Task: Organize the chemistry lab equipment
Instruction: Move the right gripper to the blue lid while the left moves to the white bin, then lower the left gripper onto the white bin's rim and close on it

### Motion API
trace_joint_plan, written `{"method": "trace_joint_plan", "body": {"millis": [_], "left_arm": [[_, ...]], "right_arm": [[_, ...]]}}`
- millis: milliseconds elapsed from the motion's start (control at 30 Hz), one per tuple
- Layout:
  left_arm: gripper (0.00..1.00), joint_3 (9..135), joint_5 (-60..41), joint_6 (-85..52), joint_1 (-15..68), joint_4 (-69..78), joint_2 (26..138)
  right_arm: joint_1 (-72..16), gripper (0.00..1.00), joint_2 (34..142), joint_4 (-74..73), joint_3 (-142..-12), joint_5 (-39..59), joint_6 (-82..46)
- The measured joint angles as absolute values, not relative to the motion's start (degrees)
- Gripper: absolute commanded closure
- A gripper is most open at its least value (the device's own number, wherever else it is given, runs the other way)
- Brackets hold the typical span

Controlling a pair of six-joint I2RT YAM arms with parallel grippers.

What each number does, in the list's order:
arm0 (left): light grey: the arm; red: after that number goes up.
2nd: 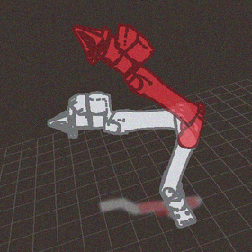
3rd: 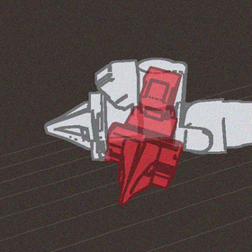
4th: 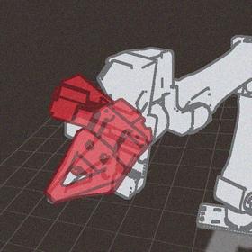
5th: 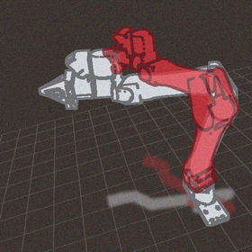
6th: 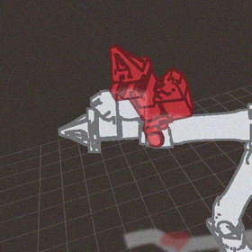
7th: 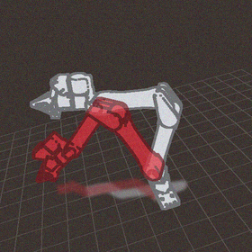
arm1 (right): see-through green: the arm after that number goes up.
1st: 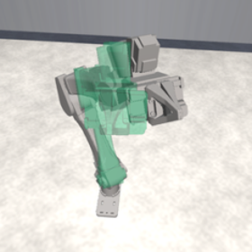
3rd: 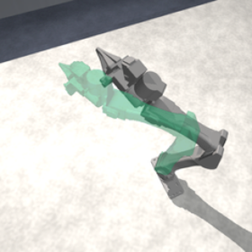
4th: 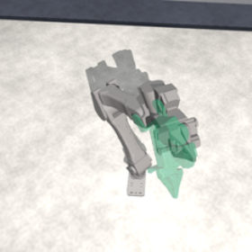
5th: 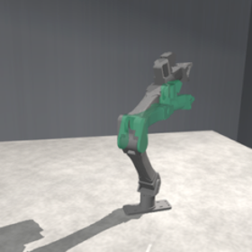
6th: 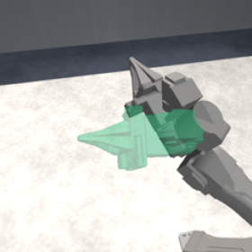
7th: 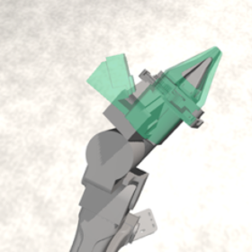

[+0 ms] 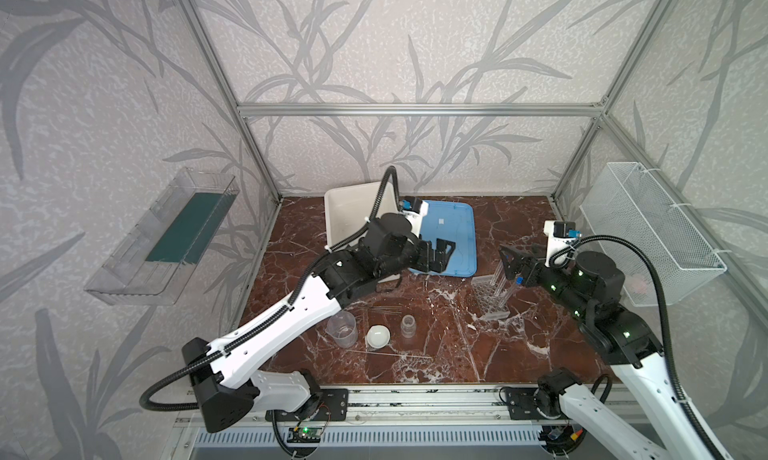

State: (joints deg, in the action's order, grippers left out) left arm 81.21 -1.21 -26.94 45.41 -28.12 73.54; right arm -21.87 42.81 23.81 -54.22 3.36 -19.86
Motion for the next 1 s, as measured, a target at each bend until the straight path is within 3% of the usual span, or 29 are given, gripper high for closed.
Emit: {"method": "trace_joint_plan", "body": {"millis": [300, 367, 433, 833, 1000], "left_arm": [[0.02, 84.93, 5.34, -25.56, 27.03, -41.76, 72.49], [0.1, 84.97, 5.54, -25.89, 22.39, -43.62, 73.91], [0.11, 85.91, 6.94, -26.35, 18.52, -46.02, 77.1], [0.25, 88.66, 12.19, -27.18, 9.45, -47.42, 95.26], [0.4, 90.52, 13.58, -27.62, 8.32, -47.16, 98.28]], "right_arm": [[-39.22, 0.01, 61.25, 28.49, -66.35, -1.5, -16.64], [-42.68, 0.01, 63.79, 28.6, -67.75, -3.64, -15.79], [-45.25, 0.01, 65.6, 28.62, -68.31, -5.63, -15.14], [-46.46, 0.01, 67.81, 26.02, -65.84, -8.6, -12.75], [-46.46, 0.01, 66.98, 24.56, -62.96, -9.04, -11.88]]}}
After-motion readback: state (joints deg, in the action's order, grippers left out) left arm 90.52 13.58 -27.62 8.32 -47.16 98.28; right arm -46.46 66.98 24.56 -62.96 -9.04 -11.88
